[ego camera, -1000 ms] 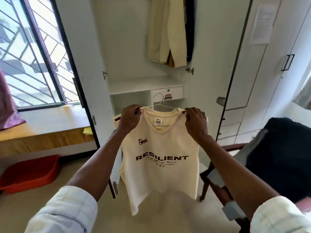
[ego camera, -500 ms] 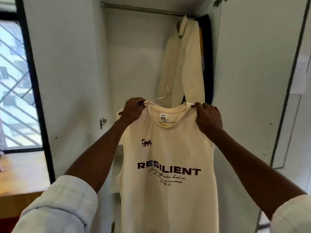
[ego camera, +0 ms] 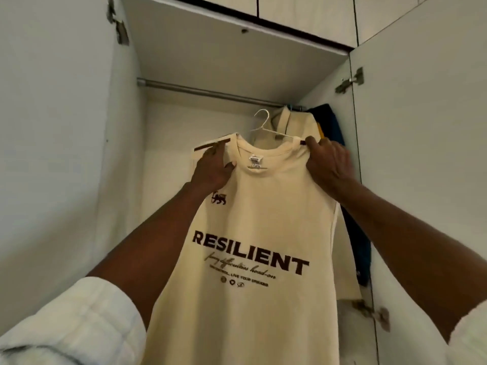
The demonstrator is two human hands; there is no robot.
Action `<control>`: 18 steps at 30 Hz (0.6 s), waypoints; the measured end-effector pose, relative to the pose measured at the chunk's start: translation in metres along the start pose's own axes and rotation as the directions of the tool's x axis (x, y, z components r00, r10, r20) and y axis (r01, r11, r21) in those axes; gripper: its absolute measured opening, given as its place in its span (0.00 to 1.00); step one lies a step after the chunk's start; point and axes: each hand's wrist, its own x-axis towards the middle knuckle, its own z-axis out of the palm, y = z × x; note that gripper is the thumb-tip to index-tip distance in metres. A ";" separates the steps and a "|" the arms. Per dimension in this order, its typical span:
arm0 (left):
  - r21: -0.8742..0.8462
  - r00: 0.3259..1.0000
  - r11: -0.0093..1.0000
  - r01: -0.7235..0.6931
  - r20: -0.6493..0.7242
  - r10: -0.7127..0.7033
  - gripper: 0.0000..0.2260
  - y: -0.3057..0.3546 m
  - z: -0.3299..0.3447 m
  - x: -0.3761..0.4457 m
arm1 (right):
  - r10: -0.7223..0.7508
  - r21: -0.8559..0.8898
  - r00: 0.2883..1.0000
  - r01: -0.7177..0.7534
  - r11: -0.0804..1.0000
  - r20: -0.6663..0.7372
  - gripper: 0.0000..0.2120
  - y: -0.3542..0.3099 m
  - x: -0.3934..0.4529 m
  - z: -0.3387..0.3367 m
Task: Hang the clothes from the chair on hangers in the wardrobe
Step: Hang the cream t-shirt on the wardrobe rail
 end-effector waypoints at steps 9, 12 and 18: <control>0.046 0.994 0.994 -0.102 0.055 0.099 0.31 -0.024 0.098 0.096 | 0.094 -0.148 0.987 -0.113 0.983 -0.127 0.15 -0.001 0.112 0.095; 0.088 0.992 0.990 -0.110 0.064 0.104 0.32 -0.035 0.136 0.129 | 0.099 -0.188 0.986 -0.123 0.974 -0.135 0.13 0.000 0.138 0.139; 0.130 0.991 0.984 -0.122 0.071 0.113 0.33 -0.057 0.212 0.212 | 0.075 -0.232 0.982 -0.115 0.966 -0.174 0.14 0.016 0.200 0.229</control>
